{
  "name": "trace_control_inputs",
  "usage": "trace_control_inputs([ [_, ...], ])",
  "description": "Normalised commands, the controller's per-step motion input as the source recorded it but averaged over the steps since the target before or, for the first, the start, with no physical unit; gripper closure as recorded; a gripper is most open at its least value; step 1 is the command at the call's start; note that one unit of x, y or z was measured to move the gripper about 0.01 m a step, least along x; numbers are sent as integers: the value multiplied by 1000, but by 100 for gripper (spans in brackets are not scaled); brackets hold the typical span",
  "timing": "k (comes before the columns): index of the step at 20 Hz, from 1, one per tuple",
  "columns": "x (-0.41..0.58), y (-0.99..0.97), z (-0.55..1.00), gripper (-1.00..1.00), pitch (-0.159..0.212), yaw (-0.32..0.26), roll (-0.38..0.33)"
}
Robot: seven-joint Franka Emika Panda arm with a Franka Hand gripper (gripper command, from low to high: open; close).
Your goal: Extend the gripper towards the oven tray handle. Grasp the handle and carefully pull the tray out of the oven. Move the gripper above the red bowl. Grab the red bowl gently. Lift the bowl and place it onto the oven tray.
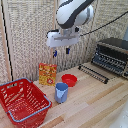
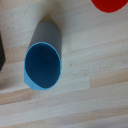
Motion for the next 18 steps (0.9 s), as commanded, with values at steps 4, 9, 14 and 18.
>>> trace_control_inputs([
  [4, 0, -19, 0, -100, 53, 131, -288],
  [9, 5, 0, 0, -100, 67, 171, -335],
  [14, 7, -242, 9, -100, 25, 151, -239],
  [18, 59, -459, 6, -100, 13, 86, -207],
])
